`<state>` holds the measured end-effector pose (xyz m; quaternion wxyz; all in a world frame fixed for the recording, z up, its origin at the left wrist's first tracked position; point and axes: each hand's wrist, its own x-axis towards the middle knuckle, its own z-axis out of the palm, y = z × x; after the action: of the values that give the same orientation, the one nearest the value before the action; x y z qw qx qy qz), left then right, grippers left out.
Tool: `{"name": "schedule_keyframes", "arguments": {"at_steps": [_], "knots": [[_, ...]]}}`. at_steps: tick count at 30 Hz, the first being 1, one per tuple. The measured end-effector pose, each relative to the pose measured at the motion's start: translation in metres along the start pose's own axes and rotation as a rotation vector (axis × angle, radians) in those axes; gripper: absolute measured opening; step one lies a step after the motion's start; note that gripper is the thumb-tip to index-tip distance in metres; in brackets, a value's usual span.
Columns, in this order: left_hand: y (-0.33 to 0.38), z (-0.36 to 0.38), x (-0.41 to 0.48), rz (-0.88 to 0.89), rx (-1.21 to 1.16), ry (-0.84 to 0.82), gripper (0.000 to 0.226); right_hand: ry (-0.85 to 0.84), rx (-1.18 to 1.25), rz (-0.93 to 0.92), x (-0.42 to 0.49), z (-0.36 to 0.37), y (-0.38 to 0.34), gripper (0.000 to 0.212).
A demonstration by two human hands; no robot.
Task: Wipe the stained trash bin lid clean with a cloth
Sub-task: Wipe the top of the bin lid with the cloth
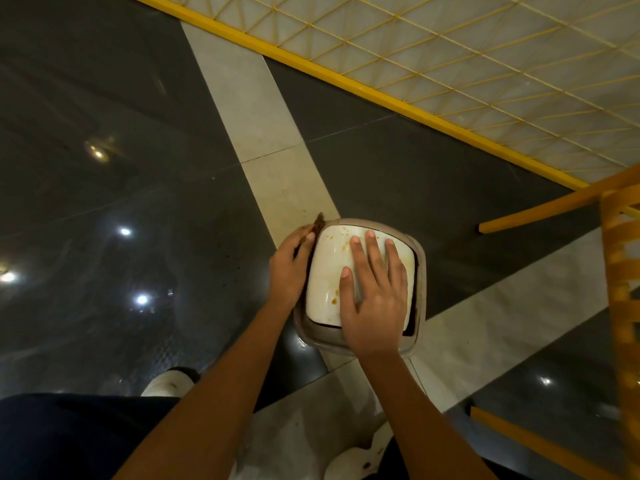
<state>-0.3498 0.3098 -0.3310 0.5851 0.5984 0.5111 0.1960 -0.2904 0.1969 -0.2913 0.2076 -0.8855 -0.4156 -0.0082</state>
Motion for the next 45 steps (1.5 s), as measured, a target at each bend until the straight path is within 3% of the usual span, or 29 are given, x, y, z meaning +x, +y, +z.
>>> {"name": "schedule_keyframes", "arguments": {"at_steps": [7,10,19,22,30,40,45], "knots": [[-0.037,0.000,-0.098,-0.072,-0.160,0.201,0.029,0.002,-0.001,-0.009,0.000,0.001,0.001,0.049],[-0.036,0.003,-0.101,-0.097,-0.173,0.245,0.029,0.009,-0.007,-0.021,0.000,0.001,0.001,0.048],[0.006,-0.010,-0.017,-0.067,-0.026,0.095,0.028,-0.008,-0.018,-0.020,0.001,0.002,0.003,0.051],[0.015,-0.013,-0.010,-0.030,-0.055,0.117,0.028,-0.013,-0.016,-0.016,0.001,0.002,0.003,0.051],[0.041,-0.007,0.006,-0.034,-0.003,-0.027,0.026,-0.028,-0.036,-0.011,0.001,0.002,0.003,0.053],[0.043,-0.004,-0.002,0.045,-0.013,-0.001,0.026,-0.015,-0.029,-0.018,0.001,0.002,0.003,0.052],[0.041,0.000,-0.016,0.187,0.032,0.024,0.026,0.006,-0.030,-0.022,0.001,0.003,0.003,0.051]]}}
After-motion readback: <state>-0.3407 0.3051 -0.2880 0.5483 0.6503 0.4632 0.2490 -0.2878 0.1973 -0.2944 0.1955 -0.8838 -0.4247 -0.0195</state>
